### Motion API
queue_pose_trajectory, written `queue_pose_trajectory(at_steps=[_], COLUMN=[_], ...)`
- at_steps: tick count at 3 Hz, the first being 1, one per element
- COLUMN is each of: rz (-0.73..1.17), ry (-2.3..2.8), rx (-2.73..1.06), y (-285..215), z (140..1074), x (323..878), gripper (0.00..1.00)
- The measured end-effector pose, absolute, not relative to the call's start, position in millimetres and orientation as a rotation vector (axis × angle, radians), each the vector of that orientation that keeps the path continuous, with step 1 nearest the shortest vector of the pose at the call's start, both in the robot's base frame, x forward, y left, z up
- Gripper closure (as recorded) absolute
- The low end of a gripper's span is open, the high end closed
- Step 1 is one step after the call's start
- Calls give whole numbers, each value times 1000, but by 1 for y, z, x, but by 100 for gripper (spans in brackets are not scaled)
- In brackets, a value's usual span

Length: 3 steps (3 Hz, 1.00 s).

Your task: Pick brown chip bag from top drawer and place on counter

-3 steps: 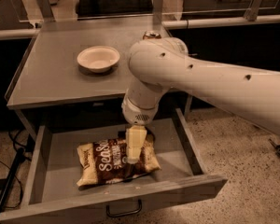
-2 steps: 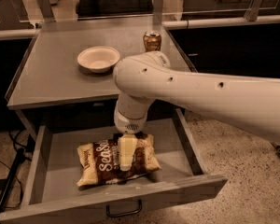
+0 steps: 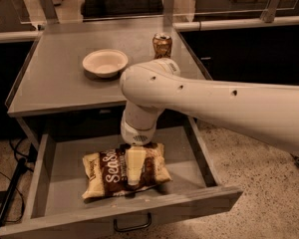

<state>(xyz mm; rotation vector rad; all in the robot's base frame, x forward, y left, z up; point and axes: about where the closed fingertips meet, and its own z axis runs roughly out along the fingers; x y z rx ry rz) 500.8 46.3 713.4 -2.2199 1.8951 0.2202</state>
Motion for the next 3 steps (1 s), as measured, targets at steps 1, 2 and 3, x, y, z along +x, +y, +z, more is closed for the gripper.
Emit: queue_pose_trajectory(at_steps=[1,2,3], rz=[273,287,306], ry=[1880,1861,1860], rx=[-2262,-2295,-2287], y=[50,48,42], z=[682,657,639], x=[492,490,491], gripper=[0,0,0])
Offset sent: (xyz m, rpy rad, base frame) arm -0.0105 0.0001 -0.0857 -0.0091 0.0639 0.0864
